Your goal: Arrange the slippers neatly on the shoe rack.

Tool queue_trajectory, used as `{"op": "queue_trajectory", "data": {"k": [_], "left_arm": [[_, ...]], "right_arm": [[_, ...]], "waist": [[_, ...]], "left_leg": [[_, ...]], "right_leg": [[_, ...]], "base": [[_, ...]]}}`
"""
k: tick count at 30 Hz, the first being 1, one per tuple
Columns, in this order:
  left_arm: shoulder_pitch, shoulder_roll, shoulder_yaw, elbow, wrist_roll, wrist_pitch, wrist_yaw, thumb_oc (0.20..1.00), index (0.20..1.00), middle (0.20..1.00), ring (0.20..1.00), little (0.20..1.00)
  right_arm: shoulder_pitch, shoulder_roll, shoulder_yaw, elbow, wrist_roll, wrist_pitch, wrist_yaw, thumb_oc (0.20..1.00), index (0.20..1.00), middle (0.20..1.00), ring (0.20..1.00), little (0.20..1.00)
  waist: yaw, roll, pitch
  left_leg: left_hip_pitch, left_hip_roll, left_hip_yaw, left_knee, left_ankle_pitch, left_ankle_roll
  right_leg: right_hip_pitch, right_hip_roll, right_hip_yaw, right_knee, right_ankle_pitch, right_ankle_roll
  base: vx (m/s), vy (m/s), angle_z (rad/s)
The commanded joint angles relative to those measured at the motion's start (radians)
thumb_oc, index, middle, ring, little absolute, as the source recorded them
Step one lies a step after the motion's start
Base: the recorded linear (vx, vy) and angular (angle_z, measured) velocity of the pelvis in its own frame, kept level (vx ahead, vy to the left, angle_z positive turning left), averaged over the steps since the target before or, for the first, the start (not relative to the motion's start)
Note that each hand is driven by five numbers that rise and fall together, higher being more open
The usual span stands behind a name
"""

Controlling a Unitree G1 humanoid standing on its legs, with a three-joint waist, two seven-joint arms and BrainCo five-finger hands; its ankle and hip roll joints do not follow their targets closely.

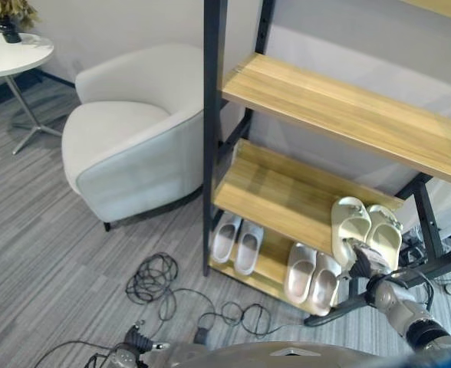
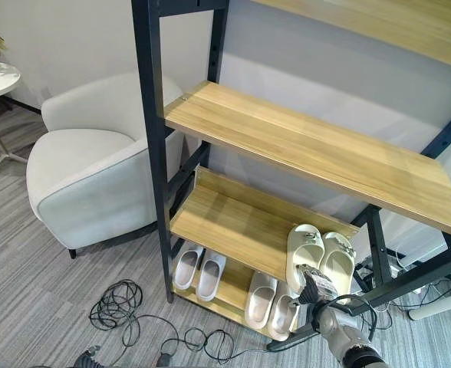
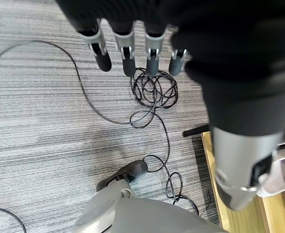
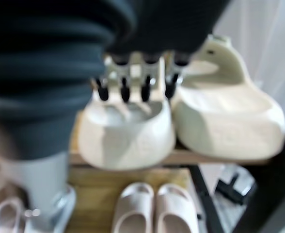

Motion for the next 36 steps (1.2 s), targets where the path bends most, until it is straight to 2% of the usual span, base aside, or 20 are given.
{"op": "queue_trajectory", "data": {"k": [1, 10, 21, 26, 31, 36], "left_arm": [[-0.054, -0.004, 0.000, 0.031, -0.013, -0.005, 0.032, 1.000, 1.000, 1.000, 1.000, 1.000], [-0.058, 0.003, 0.010, 0.036, 0.000, -0.010, 0.050, 1.000, 1.000, 1.000, 1.000, 1.000], [-0.054, -0.006, 0.033, 0.034, -0.009, -0.019, 0.072, 1.000, 1.000, 1.000, 1.000, 1.000], [-0.036, -0.024, 0.031, 0.008, -0.008, -0.027, 0.047, 1.000, 1.000, 1.000, 1.000, 1.000], [0.003, -0.029, 0.032, -0.025, 0.016, -0.041, 0.030, 1.000, 1.000, 1.000, 1.000, 1.000], [0.047, -0.047, 0.001, -0.039, 0.022, -0.047, 0.021, 1.000, 1.000, 1.000, 1.000, 1.000]], "right_arm": [[-0.065, -0.058, -0.008, 0.057, 0.020, 0.050, -0.012, 1.000, 1.000, 1.000, 1.000, 1.000], [-0.081, -0.054, 0.009, 0.018, 0.006, 0.023, -0.042, 1.000, 1.000, 1.000, 1.000, 1.000], [-0.028, -0.067, -0.014, -0.198, -0.033, -0.018, -0.068, 1.000, 1.000, 1.000, 1.000, 1.000], [0.124, -0.091, -0.082, -0.419, -0.089, -0.044, -0.064, 1.000, 1.000, 1.000, 1.000, 1.000], [0.308, -0.134, -0.156, -0.670, -0.140, -0.106, -0.051, 1.000, 1.000, 1.000, 1.000, 1.000], [0.468, -0.064, -0.117, -0.676, -0.099, -0.124, 0.010, 1.000, 1.000, 1.000, 1.000, 1.000]], "waist": [[0.016, 0.064, 0.057], [0.019, 0.065, 0.056], [0.015, 0.062, 0.056], [-0.002, 0.058, 0.052], [-0.019, 0.055, 0.046], [-0.033, 0.048, 0.047]], "left_leg": [[0.104, -0.006, -0.020, 0.023, -0.147, 0.016], [0.108, -0.004, -0.021, 0.020, -0.148, 0.015], [0.126, -0.004, -0.019, 0.020, -0.142, 0.017], [0.133, -0.002, -0.004, 0.027, -0.137, 0.019], [0.134, -0.003, 0.010, 0.049, -0.136, 0.018], [0.141, -0.007, 0.023, 0.071, -0.146, 0.018]], "right_leg": [[-0.063, -0.022, 0.000, 0.171, 0.016, 0.080], [-0.058, -0.019, 0.001, 0.168, 0.012, 0.078], [-0.044, -0.019, 0.006, 0.190, 0.028, 0.080], [-0.038, -0.011, 0.020, 0.205, 0.045, 0.080], [-0.034, -0.006, 0.029, 0.215, 0.060, 0.079], [-0.026, -0.004, 0.042, 0.224, 0.077, 0.080]], "base": [[0.00, 0.000, 0.00], [0.00, 0.000, 0.00], [-0.01, 0.010, -0.01], [-0.07, 0.035, -0.01], [-0.05, 0.035, -0.09], [-0.08, 0.023, -0.11]]}}
